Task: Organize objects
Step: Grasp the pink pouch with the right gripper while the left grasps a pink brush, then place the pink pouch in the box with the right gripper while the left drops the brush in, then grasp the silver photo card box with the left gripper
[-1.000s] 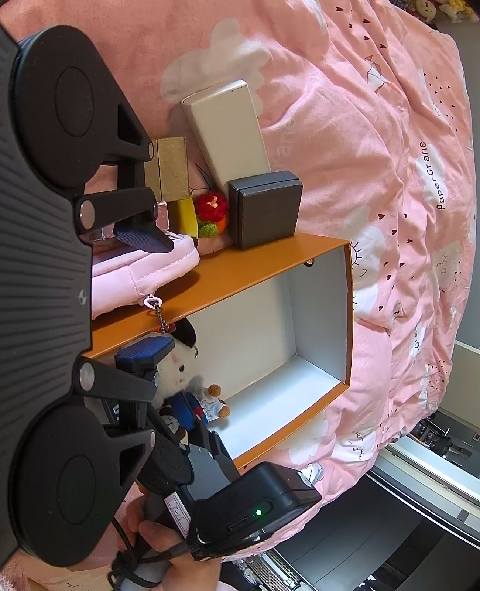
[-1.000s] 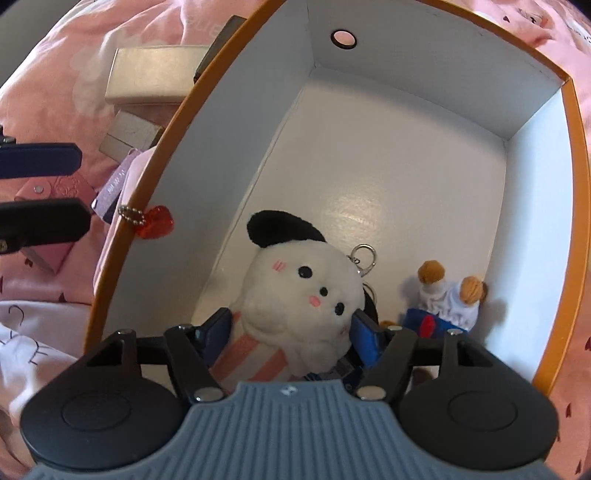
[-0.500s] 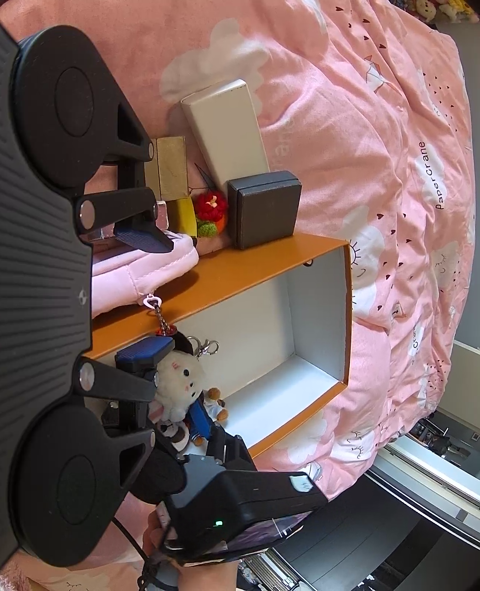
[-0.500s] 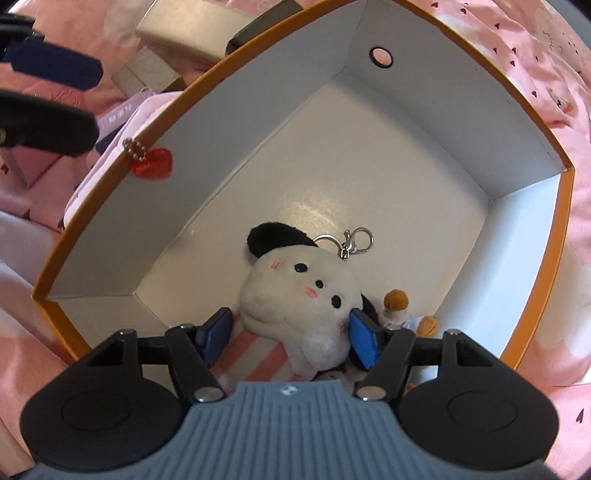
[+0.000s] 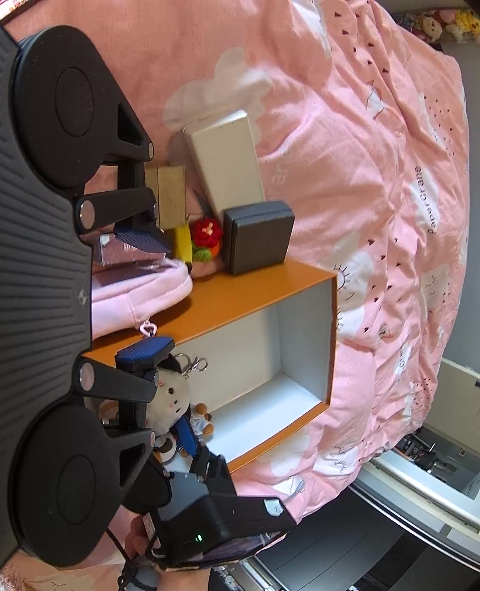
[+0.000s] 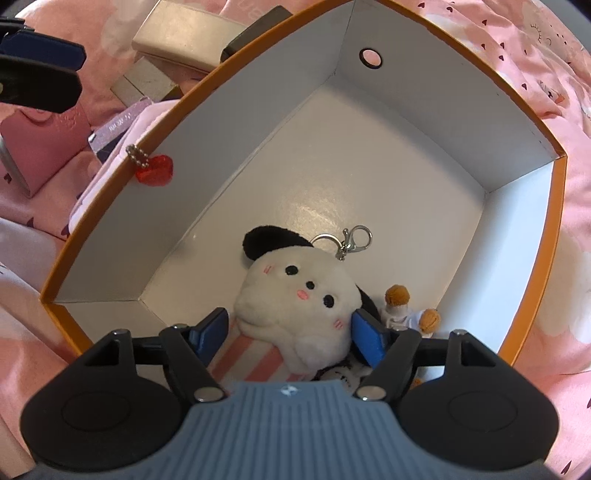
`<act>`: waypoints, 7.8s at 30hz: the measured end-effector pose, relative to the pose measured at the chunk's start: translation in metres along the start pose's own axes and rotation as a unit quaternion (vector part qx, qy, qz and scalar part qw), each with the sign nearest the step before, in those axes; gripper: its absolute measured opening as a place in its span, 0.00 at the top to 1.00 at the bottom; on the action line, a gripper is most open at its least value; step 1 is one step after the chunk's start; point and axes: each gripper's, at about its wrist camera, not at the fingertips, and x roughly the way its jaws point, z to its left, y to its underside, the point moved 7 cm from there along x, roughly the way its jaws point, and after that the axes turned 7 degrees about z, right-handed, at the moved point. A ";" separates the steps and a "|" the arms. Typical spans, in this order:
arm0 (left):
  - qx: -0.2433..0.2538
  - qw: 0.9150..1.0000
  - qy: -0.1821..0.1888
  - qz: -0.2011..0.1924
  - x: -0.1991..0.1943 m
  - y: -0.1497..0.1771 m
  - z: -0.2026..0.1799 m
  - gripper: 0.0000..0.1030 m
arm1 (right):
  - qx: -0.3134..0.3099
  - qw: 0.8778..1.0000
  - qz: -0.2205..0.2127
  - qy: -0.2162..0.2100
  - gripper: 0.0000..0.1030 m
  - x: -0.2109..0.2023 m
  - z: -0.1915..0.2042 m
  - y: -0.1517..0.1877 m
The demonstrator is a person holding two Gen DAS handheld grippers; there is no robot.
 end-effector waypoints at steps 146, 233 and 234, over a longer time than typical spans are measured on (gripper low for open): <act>0.131 0.988 -0.065 0.044 0.031 0.012 -0.093 0.72 | -0.025 0.955 -0.108 -0.275 0.73 -0.047 0.009 -0.014; 0.018 0.999 -0.034 0.005 0.073 0.077 0.030 0.75 | 0.076 0.954 -0.289 -0.004 0.64 -0.074 0.097 -0.064; 0.015 0.999 -0.035 -0.001 0.068 0.077 0.030 0.75 | 0.075 0.954 -0.289 -0.004 0.64 -0.074 0.097 -0.065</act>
